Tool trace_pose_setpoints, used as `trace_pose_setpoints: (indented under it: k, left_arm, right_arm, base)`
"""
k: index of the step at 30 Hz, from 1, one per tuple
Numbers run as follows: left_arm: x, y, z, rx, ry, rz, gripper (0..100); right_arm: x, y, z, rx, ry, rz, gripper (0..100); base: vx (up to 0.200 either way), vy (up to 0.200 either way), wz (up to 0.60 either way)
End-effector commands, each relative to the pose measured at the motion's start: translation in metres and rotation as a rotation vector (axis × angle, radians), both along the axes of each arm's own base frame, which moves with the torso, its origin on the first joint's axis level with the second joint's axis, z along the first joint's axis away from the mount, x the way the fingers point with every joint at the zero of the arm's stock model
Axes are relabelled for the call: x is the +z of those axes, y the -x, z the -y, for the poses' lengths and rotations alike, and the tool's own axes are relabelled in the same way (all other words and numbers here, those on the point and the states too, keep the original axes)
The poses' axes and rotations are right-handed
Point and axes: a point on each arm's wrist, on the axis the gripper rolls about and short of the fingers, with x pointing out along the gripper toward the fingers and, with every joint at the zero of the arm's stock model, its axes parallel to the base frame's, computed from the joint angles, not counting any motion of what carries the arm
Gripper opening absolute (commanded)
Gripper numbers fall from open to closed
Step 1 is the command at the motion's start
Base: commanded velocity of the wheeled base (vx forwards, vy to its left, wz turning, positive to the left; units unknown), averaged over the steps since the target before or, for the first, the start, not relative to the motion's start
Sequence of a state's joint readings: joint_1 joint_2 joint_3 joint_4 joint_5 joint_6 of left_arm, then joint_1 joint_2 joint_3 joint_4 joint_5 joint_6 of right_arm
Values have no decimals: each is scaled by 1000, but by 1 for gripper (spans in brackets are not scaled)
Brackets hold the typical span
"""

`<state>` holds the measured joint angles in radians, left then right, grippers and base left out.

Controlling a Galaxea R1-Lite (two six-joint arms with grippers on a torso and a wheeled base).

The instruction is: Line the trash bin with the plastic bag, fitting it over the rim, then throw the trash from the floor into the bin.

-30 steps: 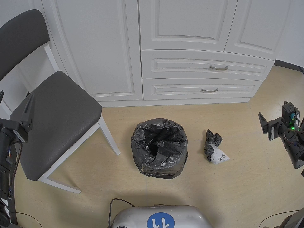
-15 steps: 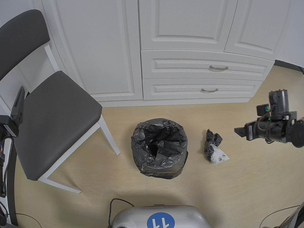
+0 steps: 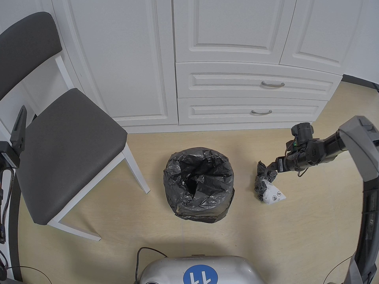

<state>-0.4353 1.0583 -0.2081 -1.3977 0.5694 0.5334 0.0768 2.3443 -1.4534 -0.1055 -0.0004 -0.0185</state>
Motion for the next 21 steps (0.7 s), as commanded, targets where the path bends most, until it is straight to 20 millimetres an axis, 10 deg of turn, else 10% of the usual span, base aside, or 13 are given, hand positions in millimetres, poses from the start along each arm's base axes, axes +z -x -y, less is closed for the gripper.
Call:
trace_pose_setpoints:
  k: [1,10,21]
  left_arm:
    - [-2,-6,-1,31,-15,-22,100]
    - [-4,-7,-2,42,-23,-30,100]
    - [-5,-8,-2,44,-26,-34,100]
  right_arm:
    - [-166,-58,41,-23,-53,-292,100]
    - [-204,-58,41,71,1,-242,100]
    - [-204,-71,30,104,-168,-73,100]
  base:
    - [0,0,0]
    - [0,0,0]
    - [0,0,0]
